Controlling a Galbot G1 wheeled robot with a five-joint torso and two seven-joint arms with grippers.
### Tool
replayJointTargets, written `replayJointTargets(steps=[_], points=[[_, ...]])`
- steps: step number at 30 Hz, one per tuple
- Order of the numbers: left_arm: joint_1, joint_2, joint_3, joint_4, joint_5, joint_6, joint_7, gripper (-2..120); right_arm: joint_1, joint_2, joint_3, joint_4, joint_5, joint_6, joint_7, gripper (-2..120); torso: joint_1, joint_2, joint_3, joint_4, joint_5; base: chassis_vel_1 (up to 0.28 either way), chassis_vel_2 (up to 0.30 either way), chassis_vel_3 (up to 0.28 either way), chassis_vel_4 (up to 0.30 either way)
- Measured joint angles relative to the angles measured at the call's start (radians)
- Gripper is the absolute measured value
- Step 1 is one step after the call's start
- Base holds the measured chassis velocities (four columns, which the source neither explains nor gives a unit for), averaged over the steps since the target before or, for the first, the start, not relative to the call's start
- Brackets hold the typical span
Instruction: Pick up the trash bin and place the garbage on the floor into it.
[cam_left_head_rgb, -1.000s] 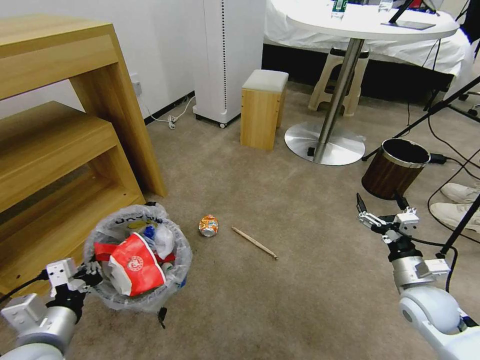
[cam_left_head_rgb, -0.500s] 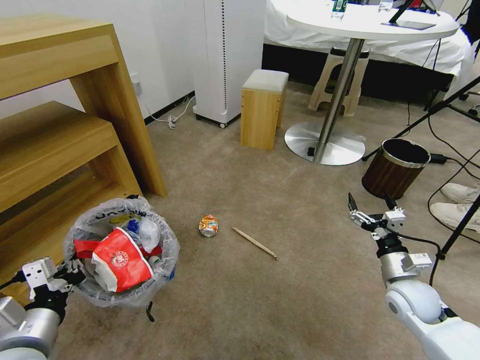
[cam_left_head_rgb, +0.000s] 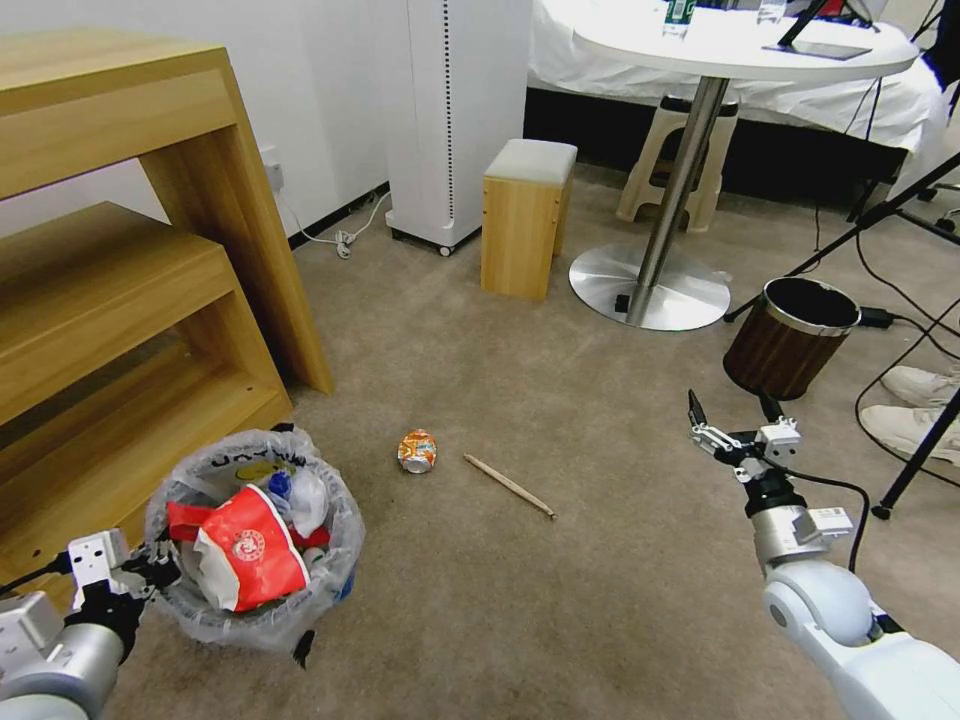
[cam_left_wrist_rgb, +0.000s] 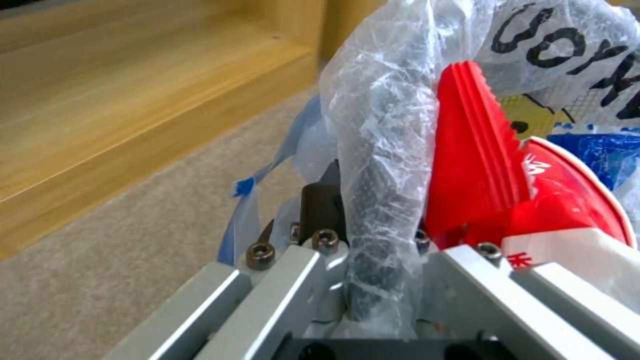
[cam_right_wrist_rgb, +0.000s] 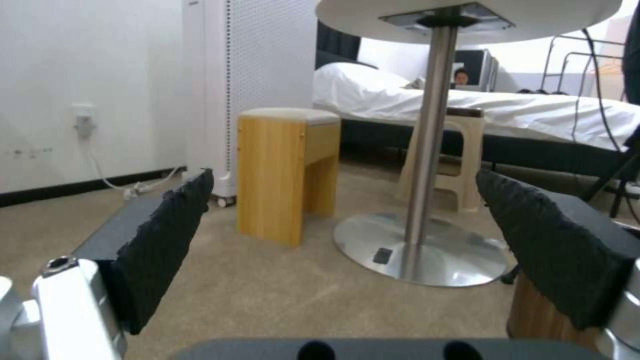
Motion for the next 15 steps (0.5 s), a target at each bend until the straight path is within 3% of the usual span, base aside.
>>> replayJointTargets(steps=[5, 15], points=[[0.054, 0.04, -0.031, -0.031, -0.008, 0.015, 0.034, 1, 0.012, -0.001, -0.019, 0.004, 0.015, -0.002, -0.013, 100, 0.0, 0.0, 0.0, 0.0001, 0.0001, 0.0, 0.0, 0.0, 0.0], [0.081, 0.076, -0.051, -0.038, -0.025, 0.02, 0.036, 1, 0.042, 0.015, -0.047, -0.019, 0.016, -0.002, -0.019, 100, 0.0, 0.0, 0.0, 0.0001, 0.0001, 0.0, 0.0, 0.0, 0.0]])
